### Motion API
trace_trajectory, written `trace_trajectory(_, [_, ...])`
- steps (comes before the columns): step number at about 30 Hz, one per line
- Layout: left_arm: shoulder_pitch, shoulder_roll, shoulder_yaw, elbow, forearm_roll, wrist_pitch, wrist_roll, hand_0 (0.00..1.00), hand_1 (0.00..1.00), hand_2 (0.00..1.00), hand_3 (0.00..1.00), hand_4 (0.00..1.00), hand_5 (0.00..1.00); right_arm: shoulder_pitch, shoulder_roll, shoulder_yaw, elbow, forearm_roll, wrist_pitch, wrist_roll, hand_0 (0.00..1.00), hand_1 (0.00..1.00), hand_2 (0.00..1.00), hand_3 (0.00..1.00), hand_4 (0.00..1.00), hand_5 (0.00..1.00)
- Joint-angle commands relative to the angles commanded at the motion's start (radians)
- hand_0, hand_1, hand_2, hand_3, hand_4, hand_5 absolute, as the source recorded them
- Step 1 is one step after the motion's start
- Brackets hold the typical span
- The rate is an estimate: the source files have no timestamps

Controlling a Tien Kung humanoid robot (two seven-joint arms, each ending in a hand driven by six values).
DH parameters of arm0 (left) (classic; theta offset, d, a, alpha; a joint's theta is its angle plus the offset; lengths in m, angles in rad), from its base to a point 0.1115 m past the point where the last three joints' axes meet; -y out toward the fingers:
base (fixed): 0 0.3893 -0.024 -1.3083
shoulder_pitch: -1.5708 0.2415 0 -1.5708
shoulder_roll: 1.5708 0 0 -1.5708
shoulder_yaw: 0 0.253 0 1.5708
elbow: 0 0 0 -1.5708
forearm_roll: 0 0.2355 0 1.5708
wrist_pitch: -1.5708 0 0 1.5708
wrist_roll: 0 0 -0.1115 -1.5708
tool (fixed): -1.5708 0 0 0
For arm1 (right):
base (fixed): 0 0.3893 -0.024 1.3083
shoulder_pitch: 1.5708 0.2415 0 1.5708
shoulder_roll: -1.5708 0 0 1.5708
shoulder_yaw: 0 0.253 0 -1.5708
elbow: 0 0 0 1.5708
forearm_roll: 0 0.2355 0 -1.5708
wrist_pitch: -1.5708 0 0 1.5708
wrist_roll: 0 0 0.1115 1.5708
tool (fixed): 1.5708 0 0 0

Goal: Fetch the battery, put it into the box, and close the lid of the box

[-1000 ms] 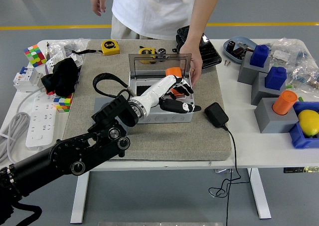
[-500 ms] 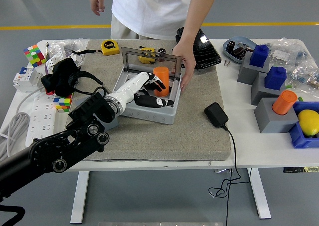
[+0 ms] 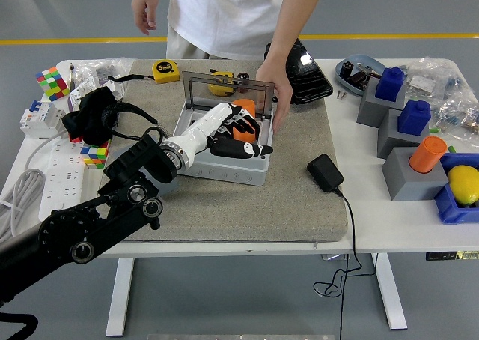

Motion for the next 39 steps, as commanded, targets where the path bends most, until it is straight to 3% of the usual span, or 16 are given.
trace_trajectory(10, [-0.021, -0.025, -0.018, 0.013, 0.003, 0.040, -0.048, 0.429, 0.642, 0.595, 0.581, 0.998, 0.387, 0.003, -0.001, -0.001, 0.000, 0.001, 0.000, 0.000, 0.623, 0.642, 0.665, 0.567, 0.986, 0.519])
trace_trajectory(11, [-0.024, -0.030, -0.021, 0.019, 0.005, 0.040, -0.048, 0.533, 0.725, 0.662, 0.619, 0.998, 0.389, 0.003, -0.001, -0.002, 0.000, 0.002, 0.001, 0.000, 0.623, 0.642, 0.665, 0.568, 0.986, 0.518])
trace_trajectory(16, [-0.043, -0.047, -0.017, 0.048, 0.015, 0.033, -0.045, 0.533, 0.725, 0.662, 0.619, 0.998, 0.389, 0.003, -0.001, -0.002, 0.001, 0.002, 0.000, 0.001, 0.623, 0.642, 0.665, 0.568, 0.986, 0.518])
trace_trajectory(17, [-0.045, -0.050, -0.016, 0.053, 0.016, 0.034, -0.046, 0.649, 0.788, 0.731, 0.703, 0.998, 0.395, 0.004, -0.001, -0.003, 0.001, 0.003, 0.000, 0.001, 0.623, 0.642, 0.665, 0.567, 0.986, 0.518])
trace_trajectory(30, [-0.060, -0.074, -0.015, 0.118, 0.062, 0.057, -0.073, 0.665, 0.794, 0.740, 0.719, 0.998, 0.400, 0.005, -0.001, -0.007, 0.000, 0.006, 0.004, 0.002, 0.623, 0.642, 0.665, 0.568, 0.985, 0.517])
trace_trajectory(39, [-0.061, -0.076, 0.000, 0.146, 0.072, 0.054, -0.069, 0.667, 0.794, 0.736, 0.714, 0.998, 0.401, 0.006, -0.002, -0.006, 0.002, 0.005, 0.005, 0.004, 0.623, 0.642, 0.665, 0.568, 0.985, 0.517])
